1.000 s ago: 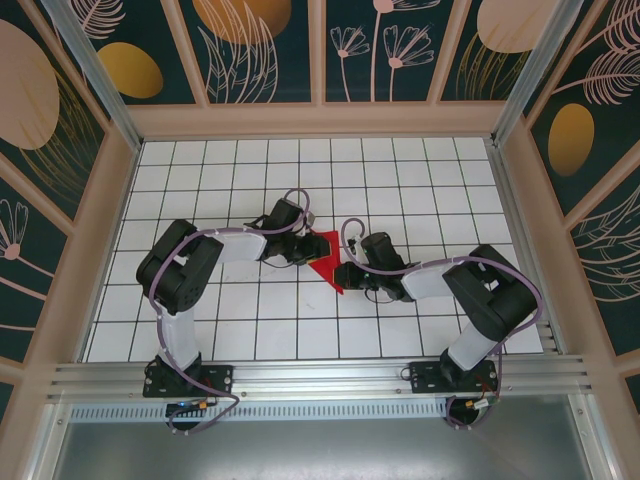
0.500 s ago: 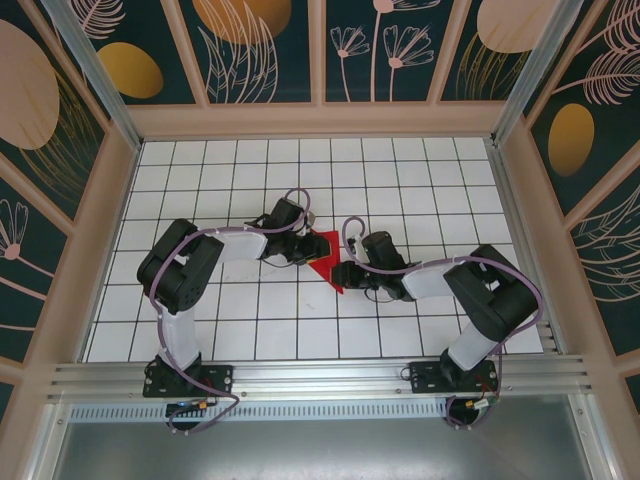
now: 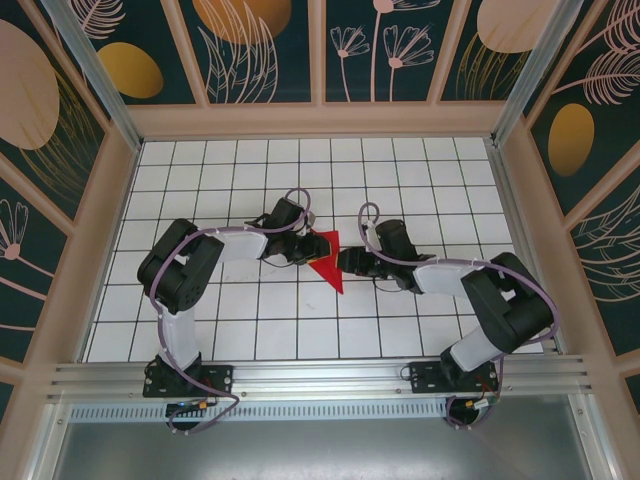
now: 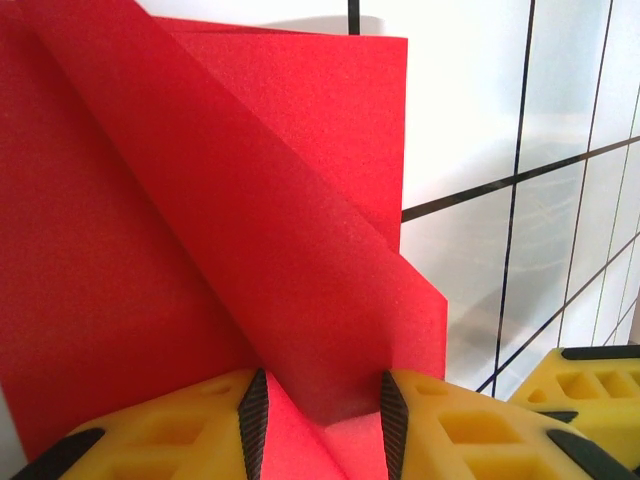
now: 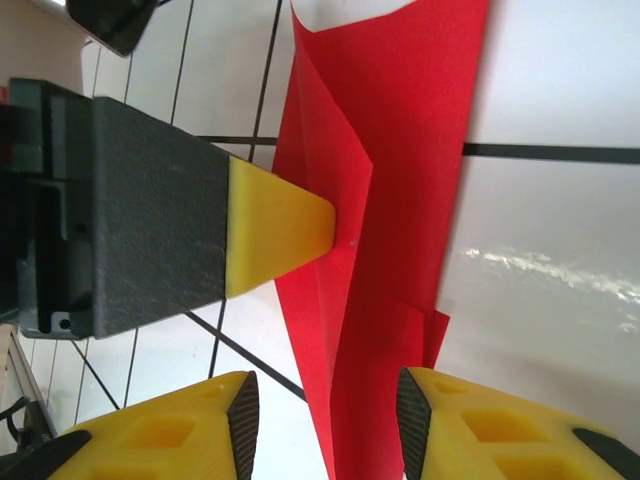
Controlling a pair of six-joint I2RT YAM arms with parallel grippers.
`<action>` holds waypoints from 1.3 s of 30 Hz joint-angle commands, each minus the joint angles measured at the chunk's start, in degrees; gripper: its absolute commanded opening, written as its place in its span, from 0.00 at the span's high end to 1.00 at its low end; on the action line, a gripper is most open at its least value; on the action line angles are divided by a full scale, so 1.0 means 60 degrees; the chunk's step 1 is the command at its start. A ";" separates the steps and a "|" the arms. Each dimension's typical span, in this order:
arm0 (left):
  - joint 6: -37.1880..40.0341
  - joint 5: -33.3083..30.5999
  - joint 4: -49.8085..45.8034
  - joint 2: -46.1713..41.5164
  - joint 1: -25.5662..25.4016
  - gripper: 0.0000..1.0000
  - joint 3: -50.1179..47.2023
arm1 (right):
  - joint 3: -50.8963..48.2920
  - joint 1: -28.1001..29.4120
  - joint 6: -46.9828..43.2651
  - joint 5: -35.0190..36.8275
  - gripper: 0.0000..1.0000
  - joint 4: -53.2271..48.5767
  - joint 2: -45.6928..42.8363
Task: Fold a paper plane with a square sheet of paper (fold left side to right side)
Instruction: Fourth fold the wing at the center of the table.
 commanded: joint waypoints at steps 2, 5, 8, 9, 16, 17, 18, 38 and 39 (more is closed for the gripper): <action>0.0213 -0.0259 -0.0373 0.0305 -0.0055 0.62 0.0113 | 0.0624 -0.0037 -0.0135 -0.0558 0.62 -0.0130 0.0605; 0.0216 -0.0245 -0.0373 0.0278 -0.0049 0.62 0.0107 | 0.0852 -0.0035 -0.0141 -0.0611 0.67 -0.0134 0.0987; 0.0233 -0.0244 -0.0381 0.0264 -0.0054 0.62 0.0098 | 0.0964 -0.0036 -0.0142 -0.0659 0.70 -0.0138 0.1248; 0.0246 -0.0242 -0.0386 0.0261 -0.0043 0.62 0.0098 | 0.0953 -0.0036 -0.0127 -0.0625 0.71 -0.0130 0.1269; 0.0231 -0.0241 -0.0359 0.0261 -0.0054 0.62 0.0098 | 0.0993 -0.0036 -0.0221 -0.0460 0.84 -0.0281 0.1382; 0.0234 -0.0244 -0.0359 0.0261 -0.0054 0.62 0.0098 | 0.1015 -0.0036 -0.0251 -0.0434 0.86 -0.0341 0.1423; 0.0241 -0.0244 -0.0373 0.0261 -0.0048 0.62 0.0098 | 0.1023 -0.0036 -0.0272 -0.0427 0.87 -0.0363 0.1463; 0.0211 -0.0239 -0.0360 0.0272 -0.0055 0.62 0.0069 | 0.1137 -0.0048 -0.0434 0.0098 0.97 -0.0842 0.1680; 0.0209 -0.0240 -0.0359 0.0275 -0.0056 0.62 0.0070 | 0.1129 -0.0048 -0.0433 0.0141 0.97 -0.0875 0.1702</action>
